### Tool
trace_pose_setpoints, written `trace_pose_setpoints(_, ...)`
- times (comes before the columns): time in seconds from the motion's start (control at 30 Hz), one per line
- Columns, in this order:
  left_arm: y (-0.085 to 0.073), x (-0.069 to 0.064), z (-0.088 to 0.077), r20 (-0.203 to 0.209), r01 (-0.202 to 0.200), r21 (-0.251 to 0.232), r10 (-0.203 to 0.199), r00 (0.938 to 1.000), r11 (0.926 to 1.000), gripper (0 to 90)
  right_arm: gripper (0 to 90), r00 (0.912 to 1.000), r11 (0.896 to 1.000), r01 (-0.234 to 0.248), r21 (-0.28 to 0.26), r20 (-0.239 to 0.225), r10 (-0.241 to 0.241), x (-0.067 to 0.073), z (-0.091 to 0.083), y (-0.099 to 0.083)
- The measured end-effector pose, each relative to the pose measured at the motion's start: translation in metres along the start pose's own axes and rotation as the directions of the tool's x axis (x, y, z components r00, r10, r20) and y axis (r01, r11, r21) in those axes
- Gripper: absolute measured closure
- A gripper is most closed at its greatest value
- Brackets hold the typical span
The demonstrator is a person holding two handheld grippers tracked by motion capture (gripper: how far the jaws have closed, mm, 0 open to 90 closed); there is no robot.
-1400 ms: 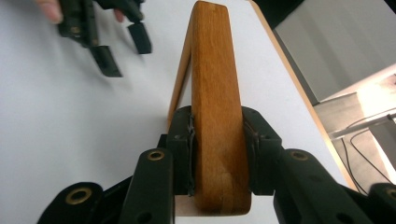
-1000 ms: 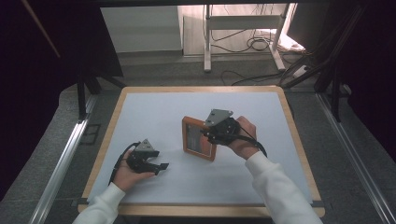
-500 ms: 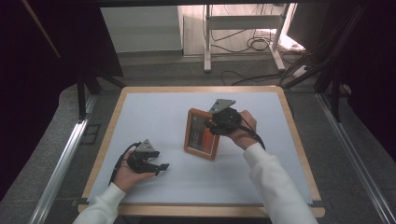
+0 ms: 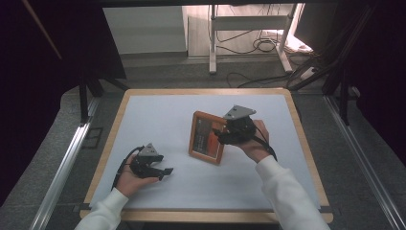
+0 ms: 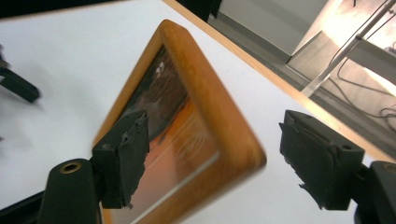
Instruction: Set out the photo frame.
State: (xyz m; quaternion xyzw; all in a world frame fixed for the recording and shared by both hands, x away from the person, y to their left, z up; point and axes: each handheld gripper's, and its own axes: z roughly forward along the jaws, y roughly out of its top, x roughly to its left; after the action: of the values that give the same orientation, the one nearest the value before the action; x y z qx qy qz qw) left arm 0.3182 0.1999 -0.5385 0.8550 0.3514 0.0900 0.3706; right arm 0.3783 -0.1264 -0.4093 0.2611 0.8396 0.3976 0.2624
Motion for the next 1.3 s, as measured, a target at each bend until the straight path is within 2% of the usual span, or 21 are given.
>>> trace_pose_setpoints(0.13, 0.0, 0.0, 0.0, -0.003, 0.002, -0.001, -0.002, 1.0, 1.0, 29.8, 22.4, 0.9993, 0.999, -0.037, -0.012, 0.003, 0.037, 0.006, -0.015, -0.019)
trace_pose_setpoints(0.27, 0.0, -0.001, -0.001, -0.006, 0.006, -0.002, -0.006, 1.0, 1.0, 29.8, 22.0, 0.9948, 0.995, -0.099, -0.03, -0.027, 0.099, 0.013, -0.027, -0.044)
trace_pose_setpoints(0.37, 0.0, -0.002, -0.001, -0.009, 0.001, -0.005, -0.001, 1.0, 1.0, 29.7, 22.5, 0.9908, 0.991, -0.131, -0.035, -0.039, 0.13, 0.016, -0.031, -0.058)
trace_pose_setpoints(0.43, 0.0, -0.003, -0.001, -0.006, 0.005, -0.006, -0.005, 1.0, 1.0, 29.6, 23.5, 0.9841, 0.985, -0.172, -0.023, -0.051, 0.17, 0.019, -0.033, -0.07)
trace_pose_setpoints(0.6, 0.0, -0.003, -0.001, -0.005, 0.002, -0.004, -0.002, 1.0, 1.0, 29.5, 27.9, 0.9788, 0.981, -0.193, 0.002, -0.069, 0.193, 0.028, -0.032, -0.089)
trace_pose_setpoints(0.67, 0.0, -0.003, -0.001, -0.004, 0.003, -0.004, -0.003, 1.0, 1.0, 29.5, 32.2, 0.9799, 0.982, -0.187, 0.007, -0.069, 0.187, 0.031, -0.031, -0.093)
trace_pose_setpoints(0.8, 0.0, -0.004, -0.002, -0.004, 0.001, -0.009, -0.001, 1.0, 1.0, 29.4, 51.8, 0.9756, 0.98, -0.196, 0.019, -0.098, 0.197, 0.037, -0.028, -0.099)
trace_pose_setpoints(0.9, 0.0, -0.004, -0.002, -0.003, 0.003, -0.014, -0.003, 1.0, 0.9999, 29.4, 68.2, 0.98, 0.986, -0.16, 0.049, -0.112, 0.164, 0.045, -0.024, -0.101)
trace_pose_setpoints(1.0, 0.0, -0.004, -0.003, -0.003, 0.002, -0.017, -0.002, 1.0, 0.9999, 29.3, 80.7, 0.9841, 0.99, -0.111, 0.082, -0.13, 0.121, 0.057, -0.018, -0.1)
trace_pose_setpoints(1.13, 0.0, -0.004, -0.002, -0.001, 0.003, -0.014, -0.003, 1.0, 0.9999, 29.4, 89.4, 0.9842, 0.991, -0.073, 0.11, -0.153, 0.09, 0.066, -0.007, -0.1)
trace_pose_setpoints(1.3, 0.001, -0.004, -0.002, 0.0, 0.003, -0.012, -0.003, 1.0, 0.9999, 29.4, 89.7, 0.9825, 0.991, -0.051, 0.126, -0.172, 0.073, 0.075, 0.005, -0.096)
